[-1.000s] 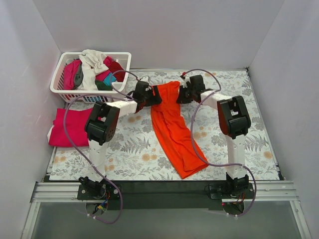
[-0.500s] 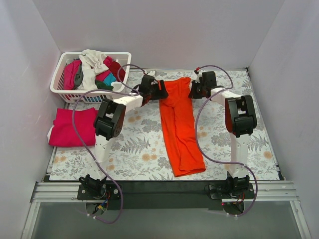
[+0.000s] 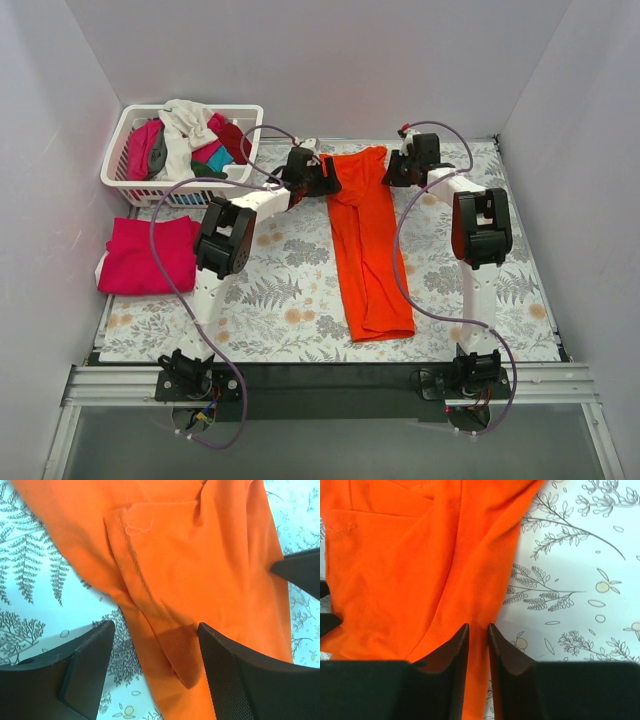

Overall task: Fold and stack the t-shirts
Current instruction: Fold the tshirt

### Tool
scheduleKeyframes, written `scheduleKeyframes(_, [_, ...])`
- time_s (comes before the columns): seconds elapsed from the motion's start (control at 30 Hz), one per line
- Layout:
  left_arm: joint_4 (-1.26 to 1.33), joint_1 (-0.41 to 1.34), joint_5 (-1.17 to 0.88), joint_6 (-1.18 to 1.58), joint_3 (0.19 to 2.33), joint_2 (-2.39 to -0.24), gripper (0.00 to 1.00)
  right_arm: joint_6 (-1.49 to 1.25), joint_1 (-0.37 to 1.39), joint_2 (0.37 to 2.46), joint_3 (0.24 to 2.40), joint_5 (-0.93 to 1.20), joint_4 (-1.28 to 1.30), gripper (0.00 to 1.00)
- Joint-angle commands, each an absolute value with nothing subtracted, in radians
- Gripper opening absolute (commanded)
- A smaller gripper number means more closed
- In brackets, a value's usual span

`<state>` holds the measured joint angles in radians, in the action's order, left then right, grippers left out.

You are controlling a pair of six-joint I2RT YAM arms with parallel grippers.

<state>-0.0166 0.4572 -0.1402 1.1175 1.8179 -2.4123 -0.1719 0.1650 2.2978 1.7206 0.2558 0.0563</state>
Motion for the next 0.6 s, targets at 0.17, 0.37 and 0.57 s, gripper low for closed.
scheduleKeyframes(0.17, [-0.006,0.472,-0.086,1.150,1.515,-2.175,0.63,-0.155,0.163,2.105,1.626,0.292,0.037,0.37])
scheduleKeyframes(0.37, [0.089,0.511,-0.071,1.195,1.286,-1.982,0.63,-0.150,0.212,1.814,1.271,0.206,0.009,0.47])
scheduleKeyframes(0.57, [0.167,0.567,-0.106,1.287,1.033,-1.809,0.63,-0.202,0.287,1.511,0.926,0.082,-0.017,0.49])
